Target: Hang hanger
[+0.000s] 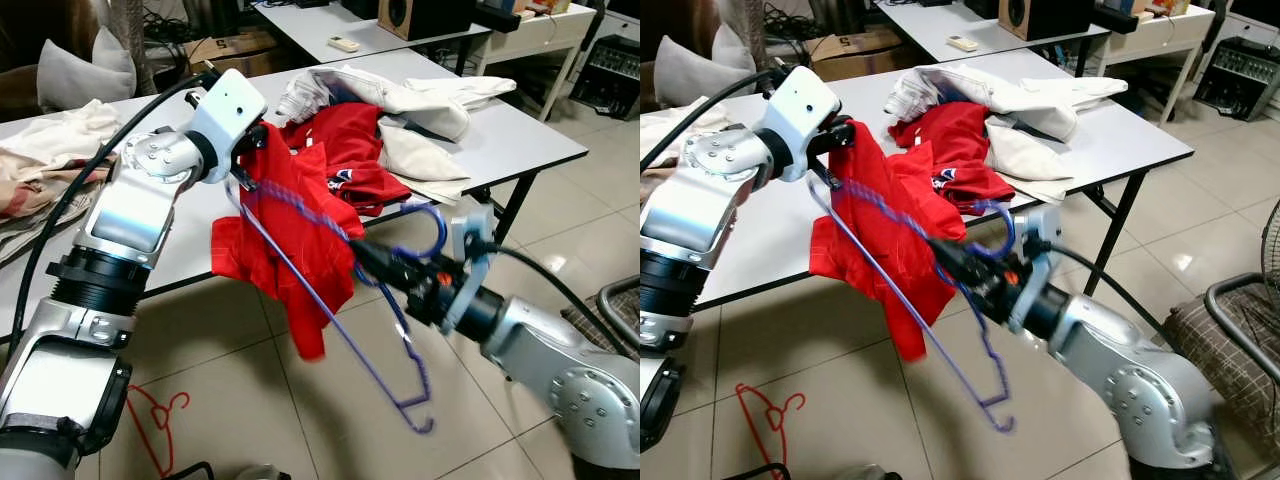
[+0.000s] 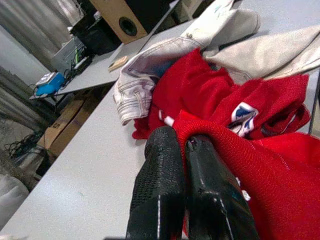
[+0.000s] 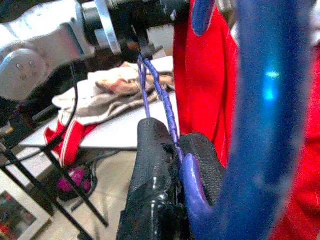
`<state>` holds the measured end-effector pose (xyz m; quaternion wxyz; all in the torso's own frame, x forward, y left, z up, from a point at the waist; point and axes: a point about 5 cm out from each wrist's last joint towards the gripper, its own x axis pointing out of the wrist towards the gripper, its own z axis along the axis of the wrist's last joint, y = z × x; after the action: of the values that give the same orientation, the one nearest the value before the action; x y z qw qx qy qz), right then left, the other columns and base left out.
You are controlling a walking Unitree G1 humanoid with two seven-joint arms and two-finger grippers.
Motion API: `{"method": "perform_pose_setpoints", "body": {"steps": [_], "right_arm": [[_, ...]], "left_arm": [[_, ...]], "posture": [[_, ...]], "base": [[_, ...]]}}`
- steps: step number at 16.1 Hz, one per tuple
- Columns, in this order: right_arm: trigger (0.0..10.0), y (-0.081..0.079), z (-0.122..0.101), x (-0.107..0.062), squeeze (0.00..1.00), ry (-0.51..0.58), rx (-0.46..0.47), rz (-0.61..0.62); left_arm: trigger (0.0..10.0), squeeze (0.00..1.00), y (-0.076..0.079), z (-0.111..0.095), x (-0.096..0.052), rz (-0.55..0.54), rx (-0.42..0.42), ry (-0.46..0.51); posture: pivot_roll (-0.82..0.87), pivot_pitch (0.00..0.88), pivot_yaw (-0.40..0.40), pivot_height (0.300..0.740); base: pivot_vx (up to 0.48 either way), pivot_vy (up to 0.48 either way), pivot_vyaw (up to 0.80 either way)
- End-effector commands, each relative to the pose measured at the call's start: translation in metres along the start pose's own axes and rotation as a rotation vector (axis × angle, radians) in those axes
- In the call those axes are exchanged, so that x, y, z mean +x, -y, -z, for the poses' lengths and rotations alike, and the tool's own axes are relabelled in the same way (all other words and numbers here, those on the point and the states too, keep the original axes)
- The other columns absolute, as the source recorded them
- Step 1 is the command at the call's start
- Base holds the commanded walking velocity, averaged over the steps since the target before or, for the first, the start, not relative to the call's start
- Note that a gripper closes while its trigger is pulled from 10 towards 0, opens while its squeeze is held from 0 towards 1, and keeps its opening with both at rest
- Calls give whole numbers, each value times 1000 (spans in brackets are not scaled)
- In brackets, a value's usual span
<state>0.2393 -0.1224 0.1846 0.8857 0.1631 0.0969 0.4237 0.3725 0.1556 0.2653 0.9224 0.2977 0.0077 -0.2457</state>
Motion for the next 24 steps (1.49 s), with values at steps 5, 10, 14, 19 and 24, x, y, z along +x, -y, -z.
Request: {"method": "perform_pose_setpoints", "body": {"steps": [5, 10, 14, 19, 24], "right_arm": [[10000, 14, 1, -4, 0, -88, -83, 110], [10000, 6, -20, -5, 0, 106, 21, 2], [10000, 4, -25, -7, 0, 165, 63, -28], [10000, 10, -16, 3, 0, 115, 112, 9], [10000, 15, -7, 13, 0, 27, 124, 30]], "left_arm": [[0, 0, 4, -16, -2, 56, -243, 133], [0, 0, 2, -9, -5, 20, -193, 89], [0, 0, 2, -9, -5, 14, -163, 80], [0, 0, 8, -15, -5, 42, -139, 90], [0, 0, 19, -21, -4, 84, -116, 99]], "posture": [[-75, 0, 30, 740], [-72, 0, 24, 740], [-74, 0, 22, 740], [-70, 0, 20, 740], [-67, 0, 17, 740]], "base": [[0, 0, 0], [0, 0, 0], [0, 0, 0], [0, 0, 0], [0, 0, 0]]}}
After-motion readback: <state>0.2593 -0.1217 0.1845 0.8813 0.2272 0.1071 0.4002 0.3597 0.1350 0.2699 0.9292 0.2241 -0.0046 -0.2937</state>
